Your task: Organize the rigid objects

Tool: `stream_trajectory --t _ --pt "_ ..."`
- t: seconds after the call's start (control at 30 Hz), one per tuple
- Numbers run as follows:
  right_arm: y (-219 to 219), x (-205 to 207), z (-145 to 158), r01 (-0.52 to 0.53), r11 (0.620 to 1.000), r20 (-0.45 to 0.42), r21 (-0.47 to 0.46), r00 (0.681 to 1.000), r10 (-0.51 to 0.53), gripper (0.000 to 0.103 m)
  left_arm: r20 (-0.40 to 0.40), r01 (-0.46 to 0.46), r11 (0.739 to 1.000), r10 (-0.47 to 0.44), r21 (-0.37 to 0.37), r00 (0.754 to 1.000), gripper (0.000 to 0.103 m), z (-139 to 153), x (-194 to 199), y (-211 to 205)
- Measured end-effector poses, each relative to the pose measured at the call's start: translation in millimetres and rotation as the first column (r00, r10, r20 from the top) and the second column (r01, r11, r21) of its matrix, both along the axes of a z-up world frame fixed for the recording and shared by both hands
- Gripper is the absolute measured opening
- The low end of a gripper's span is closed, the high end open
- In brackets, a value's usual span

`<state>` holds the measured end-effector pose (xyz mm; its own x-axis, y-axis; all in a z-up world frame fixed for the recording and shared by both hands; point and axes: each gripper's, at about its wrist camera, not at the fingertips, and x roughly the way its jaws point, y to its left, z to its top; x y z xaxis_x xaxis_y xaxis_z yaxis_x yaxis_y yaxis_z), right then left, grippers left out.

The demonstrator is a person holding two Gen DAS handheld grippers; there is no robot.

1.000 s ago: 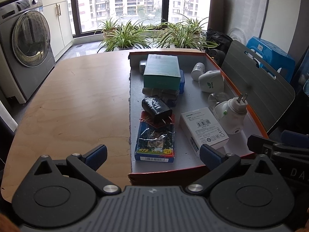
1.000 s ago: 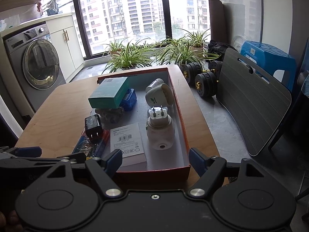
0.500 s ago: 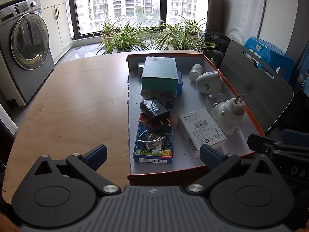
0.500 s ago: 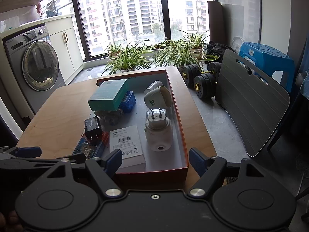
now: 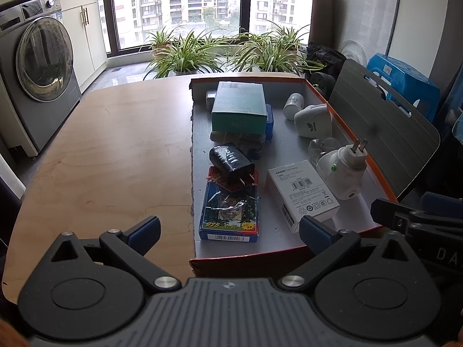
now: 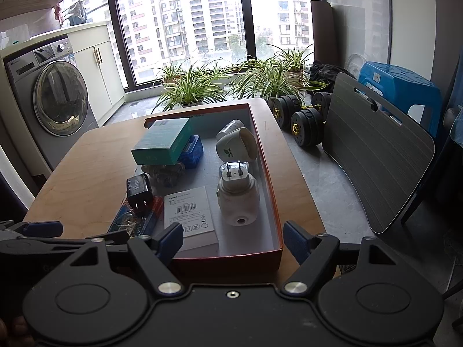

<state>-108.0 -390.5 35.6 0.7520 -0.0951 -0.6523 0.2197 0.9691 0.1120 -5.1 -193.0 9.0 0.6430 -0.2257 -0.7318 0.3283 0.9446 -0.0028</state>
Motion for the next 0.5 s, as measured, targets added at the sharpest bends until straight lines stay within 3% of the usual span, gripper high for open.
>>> stream_trajectory --t 0.5 --pt "0.8 0.5 -4.7 0.001 1.000 -0.009 0.003 1.000 -0.001 0.090 -0.015 -0.001 1.000 0.001 0.000 1.000 0.103 -3.8 1.5 0.1"
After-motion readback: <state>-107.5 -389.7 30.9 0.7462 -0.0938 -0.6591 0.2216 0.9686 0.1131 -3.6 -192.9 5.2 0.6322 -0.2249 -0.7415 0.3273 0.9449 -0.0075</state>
